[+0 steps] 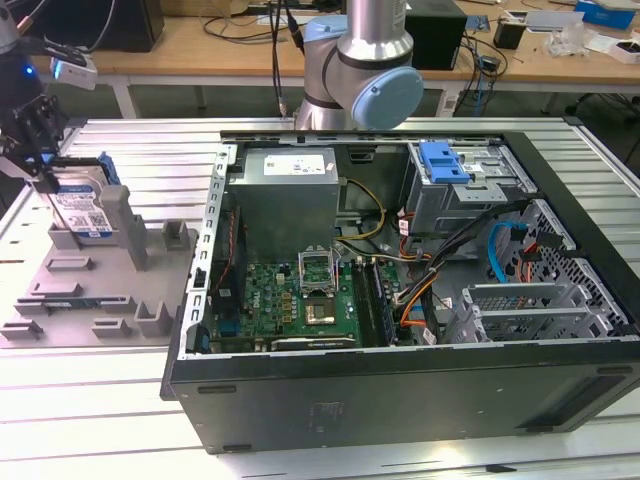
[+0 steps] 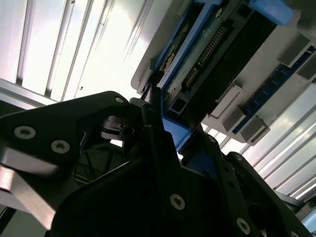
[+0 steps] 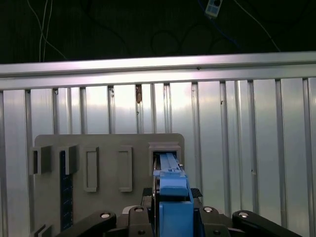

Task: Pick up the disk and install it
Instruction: 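Pick up the disk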

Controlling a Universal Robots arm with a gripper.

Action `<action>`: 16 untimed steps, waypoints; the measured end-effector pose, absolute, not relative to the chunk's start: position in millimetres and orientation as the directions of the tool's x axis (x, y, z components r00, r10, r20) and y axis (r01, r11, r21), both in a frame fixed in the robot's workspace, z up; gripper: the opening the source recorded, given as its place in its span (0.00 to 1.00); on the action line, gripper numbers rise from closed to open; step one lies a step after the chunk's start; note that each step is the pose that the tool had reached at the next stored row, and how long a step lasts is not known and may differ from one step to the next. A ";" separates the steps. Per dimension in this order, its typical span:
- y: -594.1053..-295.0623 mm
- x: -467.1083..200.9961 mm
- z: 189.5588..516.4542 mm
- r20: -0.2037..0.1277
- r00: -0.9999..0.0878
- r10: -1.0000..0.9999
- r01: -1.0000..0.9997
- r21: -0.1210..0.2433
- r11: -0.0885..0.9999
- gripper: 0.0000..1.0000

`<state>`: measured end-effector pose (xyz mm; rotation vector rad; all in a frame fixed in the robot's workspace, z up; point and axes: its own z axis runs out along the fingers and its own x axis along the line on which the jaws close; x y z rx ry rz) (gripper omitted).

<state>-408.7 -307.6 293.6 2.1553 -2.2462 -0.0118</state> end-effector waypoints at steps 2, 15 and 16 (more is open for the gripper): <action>-307.6 -408.8 294.2 0.016 -0.041 -0.999 -0.999 0.026 0.041 0.37; -307.6 -408.8 306.4 0.016 -0.041 -0.999 -0.999 0.026 0.041 0.37; -307.6 -408.8 307.6 0.016 -0.041 -0.999 -0.999 0.026 0.041 0.37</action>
